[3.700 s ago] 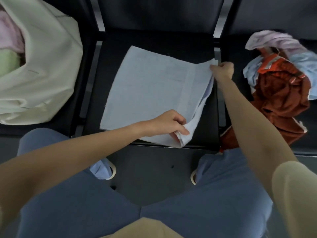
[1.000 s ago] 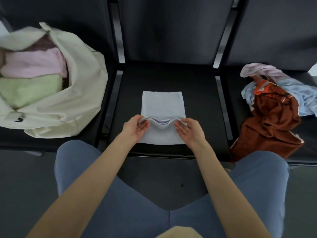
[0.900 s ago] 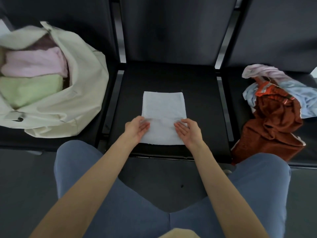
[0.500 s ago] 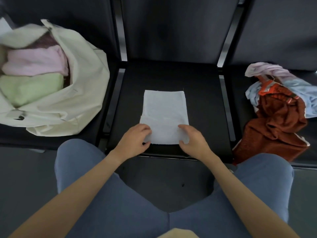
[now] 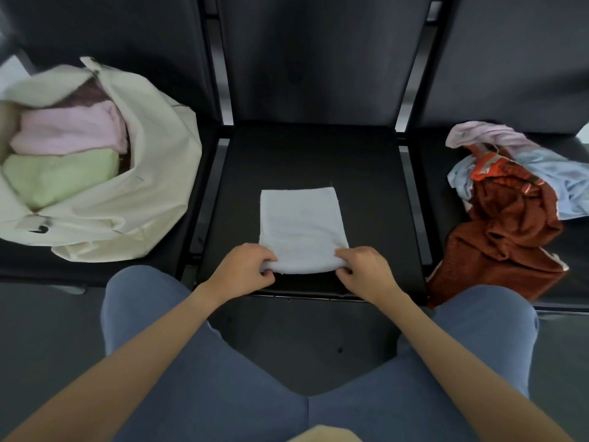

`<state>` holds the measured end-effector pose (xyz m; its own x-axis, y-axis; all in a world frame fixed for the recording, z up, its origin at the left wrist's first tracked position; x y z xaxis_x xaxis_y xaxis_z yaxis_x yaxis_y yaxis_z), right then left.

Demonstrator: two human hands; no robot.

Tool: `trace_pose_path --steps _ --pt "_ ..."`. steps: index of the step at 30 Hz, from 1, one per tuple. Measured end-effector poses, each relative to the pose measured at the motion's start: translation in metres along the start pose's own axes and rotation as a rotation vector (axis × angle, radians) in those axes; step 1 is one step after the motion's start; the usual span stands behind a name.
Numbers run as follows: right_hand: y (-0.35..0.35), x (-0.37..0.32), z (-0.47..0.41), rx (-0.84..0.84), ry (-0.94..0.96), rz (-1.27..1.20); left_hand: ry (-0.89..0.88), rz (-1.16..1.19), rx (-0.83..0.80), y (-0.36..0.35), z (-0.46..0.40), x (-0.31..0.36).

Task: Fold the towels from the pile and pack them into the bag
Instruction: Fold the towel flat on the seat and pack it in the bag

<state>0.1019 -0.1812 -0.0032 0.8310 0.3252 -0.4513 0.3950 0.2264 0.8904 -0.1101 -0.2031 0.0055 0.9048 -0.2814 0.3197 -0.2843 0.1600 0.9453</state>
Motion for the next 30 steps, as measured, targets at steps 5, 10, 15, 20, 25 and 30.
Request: trace_pose_path --steps 5,10,15,20,25,30 --pt "0.023 0.009 0.012 0.034 -0.146 -0.394 0.056 0.246 0.027 0.023 0.015 0.004" --pt "0.033 0.011 -0.016 0.114 -0.22 -0.646 0.181 0.399 0.144 0.045 -0.01 -0.015" --pt "0.031 0.023 -0.054 0.186 -0.323 -0.678 0.419 0.548 0.195 0.037 -0.048 -0.05" --pt "0.016 0.044 -0.081 0.189 -0.448 -0.652 0.56 0.578 0.164 0.013 -0.074 -0.07" --pt "0.003 0.056 -0.081 0.245 -0.558 -0.608 0.698 0.687 0.189 -0.011 -0.068 -0.077" --pt "-0.012 0.052 -0.076 0.19 -0.637 -0.467 0.856 0.592 0.033 -0.042 -0.048 -0.084"
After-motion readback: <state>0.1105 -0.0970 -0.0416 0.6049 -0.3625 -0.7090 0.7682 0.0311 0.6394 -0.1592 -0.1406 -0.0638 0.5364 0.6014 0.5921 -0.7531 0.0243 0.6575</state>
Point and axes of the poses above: each hand's wrist, its own z-axis away from the middle knuckle, its own y-axis out of the back of the hand, x = y × z, the point moved 8 cm from there along -z, towards the middle knuckle, and after that the axes turned 8 degrees about -z, right-handed, at the moved point
